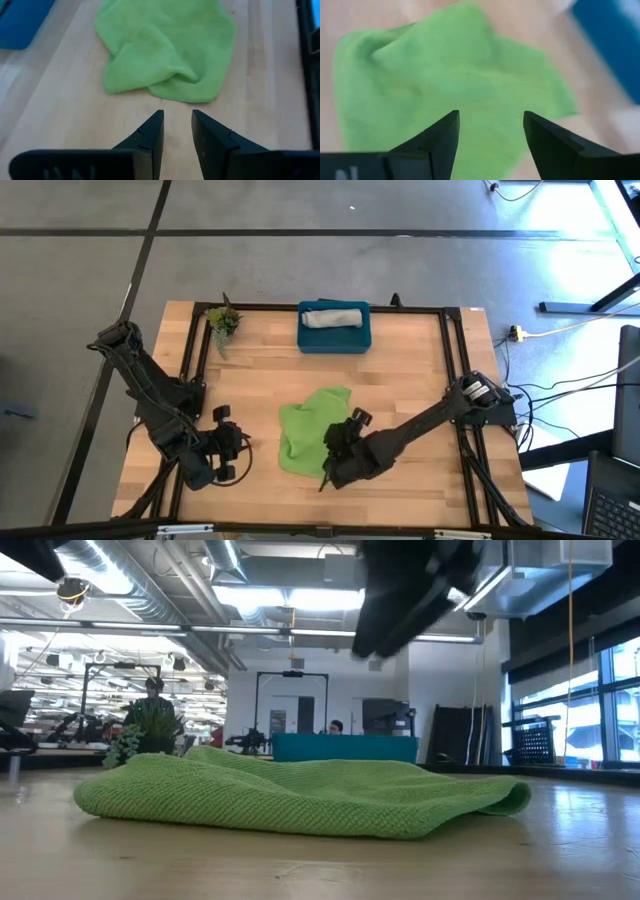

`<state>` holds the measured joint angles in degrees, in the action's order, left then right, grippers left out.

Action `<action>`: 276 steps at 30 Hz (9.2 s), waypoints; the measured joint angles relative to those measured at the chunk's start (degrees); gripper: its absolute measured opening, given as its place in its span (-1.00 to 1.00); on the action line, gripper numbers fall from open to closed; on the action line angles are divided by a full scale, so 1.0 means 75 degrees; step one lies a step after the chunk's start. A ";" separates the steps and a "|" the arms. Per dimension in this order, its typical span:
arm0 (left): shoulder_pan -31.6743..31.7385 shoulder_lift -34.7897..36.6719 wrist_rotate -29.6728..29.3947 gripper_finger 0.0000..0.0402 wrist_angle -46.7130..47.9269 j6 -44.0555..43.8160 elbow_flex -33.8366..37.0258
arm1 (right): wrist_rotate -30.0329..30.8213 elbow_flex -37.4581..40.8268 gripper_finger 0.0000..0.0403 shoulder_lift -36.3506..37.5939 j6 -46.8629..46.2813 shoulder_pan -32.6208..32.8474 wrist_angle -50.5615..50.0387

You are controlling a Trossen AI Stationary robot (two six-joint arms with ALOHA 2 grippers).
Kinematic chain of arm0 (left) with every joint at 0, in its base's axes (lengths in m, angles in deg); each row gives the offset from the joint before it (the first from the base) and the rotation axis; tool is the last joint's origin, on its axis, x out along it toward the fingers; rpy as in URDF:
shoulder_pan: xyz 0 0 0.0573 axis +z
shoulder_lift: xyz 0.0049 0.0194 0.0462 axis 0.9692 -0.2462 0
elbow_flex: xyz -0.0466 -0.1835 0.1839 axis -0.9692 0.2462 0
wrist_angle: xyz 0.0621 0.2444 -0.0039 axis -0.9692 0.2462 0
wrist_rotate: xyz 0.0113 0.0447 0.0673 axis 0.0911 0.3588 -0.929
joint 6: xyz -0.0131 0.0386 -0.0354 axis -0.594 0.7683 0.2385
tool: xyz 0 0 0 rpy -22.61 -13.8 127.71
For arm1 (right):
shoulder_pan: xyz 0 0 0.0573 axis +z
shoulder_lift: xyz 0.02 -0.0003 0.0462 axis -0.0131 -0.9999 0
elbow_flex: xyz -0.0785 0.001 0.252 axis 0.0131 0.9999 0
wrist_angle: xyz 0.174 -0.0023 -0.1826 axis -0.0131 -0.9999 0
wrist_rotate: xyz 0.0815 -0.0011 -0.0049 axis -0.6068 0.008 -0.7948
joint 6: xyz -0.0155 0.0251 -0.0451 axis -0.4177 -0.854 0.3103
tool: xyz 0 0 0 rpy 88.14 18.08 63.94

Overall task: Roll microfiber towels into tight, uniform cylinder then place into a basket
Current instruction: Roll the green microfiber cloth

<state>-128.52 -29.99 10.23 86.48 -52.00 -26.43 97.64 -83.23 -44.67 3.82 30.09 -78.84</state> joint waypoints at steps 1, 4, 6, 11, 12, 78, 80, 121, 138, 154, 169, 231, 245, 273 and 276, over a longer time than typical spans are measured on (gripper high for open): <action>-0.0077 -0.0012 -0.0009 -0.55 -0.0002 -0.0125 0.0000 | 0.0220 -0.0174 0.10 0.0003 -0.0284 0.0064 -0.0434; -0.0332 -0.0098 -0.0158 -0.55 -0.0002 -0.0446 0.0000 | 0.0741 -0.0519 0.10 0.0003 -0.1594 0.0224 -0.1594; -0.0474 -0.0176 -0.0315 -0.55 -0.0005 -0.0651 0.0000 | 0.0863 -0.0619 0.10 0.0007 -0.2280 0.0272 -0.2061; -0.0712 -0.0389 -0.0445 -0.55 -0.0007 -0.0942 0.0000 | 0.0574 -0.0452 0.10 0.0009 -0.2558 0.0277 -0.2270; -0.0737 -0.0434 -0.0445 -0.55 -0.0005 -0.1014 0.0000 | 0.0510 -0.0388 0.10 0.0009 -0.2568 0.0277 -0.2236; -0.0744 -0.0870 -0.0812 -0.55 -0.0063 -0.1299 0.0000 | -0.0214 0.2614 0.10 -0.0003 0.0281 0.1115 0.1753; -0.0744 -0.0870 -0.0818 -0.55 -0.0084 -0.1299 0.0000 | -0.0147 0.2614 0.10 -0.0003 0.0298 0.1053 0.1714; -0.0744 -0.0870 -0.0818 -0.55 -0.0123 -0.1243 0.0000 | 0.0157 0.2211 -0.98 0.0008 0.1697 -0.0451 0.2669; -0.0744 -0.0870 -0.0788 -0.55 -0.0118 -0.0928 0.0000 | 0.0308 -0.0189 -0.98 0.0020 0.3534 -0.1452 0.3214; -0.0383 -0.1164 -0.0791 -0.53 -0.0116 0.0366 -0.0006 | -0.0396 -0.0574 -0.98 0.0020 0.3636 -0.2203 0.3344; 0.0405 -0.3238 -0.0652 -0.53 -0.1818 0.3135 -0.0006 | -0.0416 -0.0571 -0.98 0.0020 0.3442 -0.2197 0.3339; 0.2242 0.1739 -0.0758 -1.00 0.0663 0.2620 -0.0003 | -0.2261 -0.2580 -0.97 0.0003 0.3418 -0.1873 -0.2591; 0.3963 0.2764 -0.1959 -1.00 0.0645 0.4765 -0.0427 | -0.0008 -0.4029 -0.98 0.0006 0.3752 -0.2249 -0.3366; 0.2959 0.1844 0.2508 -1.00 0.0351 0.4380 0.0380 | -0.1216 -0.2777 -0.98 0.0026 0.2401 -0.0788 -0.2930; 0.2665 0.1592 0.2731 -1.00 0.0017 0.3824 0.0833 | -0.1665 -0.2029 -0.98 0.0023 0.2203 -0.0570 -0.2294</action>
<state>-108.53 -18.05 30.71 86.60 -23.32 -20.18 85.15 -98.45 -44.49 20.35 25.82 -96.05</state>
